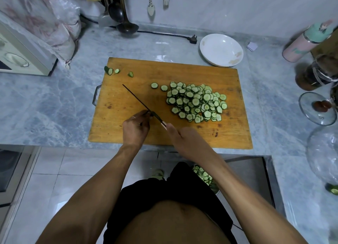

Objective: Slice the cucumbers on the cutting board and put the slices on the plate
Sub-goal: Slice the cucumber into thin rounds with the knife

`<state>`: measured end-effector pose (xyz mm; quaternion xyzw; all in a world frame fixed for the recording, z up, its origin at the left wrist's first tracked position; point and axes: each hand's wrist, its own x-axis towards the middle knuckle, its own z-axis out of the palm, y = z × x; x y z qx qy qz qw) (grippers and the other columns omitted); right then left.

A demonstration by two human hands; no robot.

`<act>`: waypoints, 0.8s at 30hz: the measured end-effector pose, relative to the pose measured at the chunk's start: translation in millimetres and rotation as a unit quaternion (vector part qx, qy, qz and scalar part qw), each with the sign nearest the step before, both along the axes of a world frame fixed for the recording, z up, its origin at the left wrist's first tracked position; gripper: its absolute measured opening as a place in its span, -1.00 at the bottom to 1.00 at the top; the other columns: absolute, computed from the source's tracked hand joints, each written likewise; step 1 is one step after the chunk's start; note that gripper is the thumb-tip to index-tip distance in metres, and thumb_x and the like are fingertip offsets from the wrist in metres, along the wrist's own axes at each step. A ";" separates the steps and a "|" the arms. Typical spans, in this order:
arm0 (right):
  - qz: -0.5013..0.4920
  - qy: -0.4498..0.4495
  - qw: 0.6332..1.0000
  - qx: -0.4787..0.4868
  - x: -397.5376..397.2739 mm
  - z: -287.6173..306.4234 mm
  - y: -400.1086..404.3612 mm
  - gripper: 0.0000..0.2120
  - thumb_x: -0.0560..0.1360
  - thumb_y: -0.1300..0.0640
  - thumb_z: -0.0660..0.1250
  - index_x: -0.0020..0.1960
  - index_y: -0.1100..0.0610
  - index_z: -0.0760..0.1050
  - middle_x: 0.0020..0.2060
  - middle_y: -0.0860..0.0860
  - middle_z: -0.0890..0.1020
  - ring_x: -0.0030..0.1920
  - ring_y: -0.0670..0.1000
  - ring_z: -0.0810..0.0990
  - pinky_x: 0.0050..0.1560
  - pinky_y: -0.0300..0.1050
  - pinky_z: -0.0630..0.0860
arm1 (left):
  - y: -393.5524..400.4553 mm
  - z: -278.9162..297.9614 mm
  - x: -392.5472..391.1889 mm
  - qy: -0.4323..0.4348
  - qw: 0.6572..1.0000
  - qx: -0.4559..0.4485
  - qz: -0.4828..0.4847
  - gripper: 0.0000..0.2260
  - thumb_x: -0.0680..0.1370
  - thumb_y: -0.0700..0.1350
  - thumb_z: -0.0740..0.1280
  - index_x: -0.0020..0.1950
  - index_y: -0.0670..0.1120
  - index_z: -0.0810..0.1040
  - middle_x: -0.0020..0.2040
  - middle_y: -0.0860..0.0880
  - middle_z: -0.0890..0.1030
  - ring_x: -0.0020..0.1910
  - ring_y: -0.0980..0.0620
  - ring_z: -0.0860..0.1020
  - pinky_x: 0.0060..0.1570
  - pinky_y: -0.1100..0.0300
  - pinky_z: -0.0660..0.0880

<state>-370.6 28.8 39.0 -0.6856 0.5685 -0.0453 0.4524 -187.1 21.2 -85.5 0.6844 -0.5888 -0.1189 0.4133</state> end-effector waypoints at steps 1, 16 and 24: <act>0.000 -0.003 1.000 0.002 -0.7 1.2 0.9 -0.40 0.66 -0.22 0.01 -0.46 0.06 0.29 -0.51 -0.02 0.39 -0.49 -0.04 0.36 -0.40 -0.13 0.22 | 0.1 -0.6 0.0 0.001 1.000 0.001 0.002 -0.80 0.44 -0.39 0.41 0.00 -0.20 0.72 0.04 -0.15 0.70 -0.08 -0.07 0.67 -0.03 0.46 0.39; 0.031 0.017 0.999 -0.019 19.4 -18.5 -18.8 -0.39 0.67 -0.19 -0.03 -0.43 0.12 0.29 -0.49 0.01 0.42 -0.46 -0.05 0.39 -0.40 -0.15 0.23 | 0.3 -5.4 -1.2 -0.020 1.000 0.000 -0.012 -0.74 0.42 -0.39 0.33 0.00 -0.19 0.73 0.10 -0.14 0.68 0.03 -0.05 0.67 0.01 0.20 0.56; 0.004 -0.003 0.999 -0.036 7.3 -26.2 -23.8 -0.40 0.66 -0.21 -0.01 -0.44 0.10 0.28 -0.53 -0.04 0.38 -0.51 -0.10 0.35 -0.42 -0.18 0.21 | 1.5 -3.4 -2.4 0.017 1.000 -0.002 0.016 -0.81 0.47 -0.32 0.43 0.05 -0.17 0.72 0.08 -0.11 0.69 0.02 0.01 0.66 0.07 0.30 0.53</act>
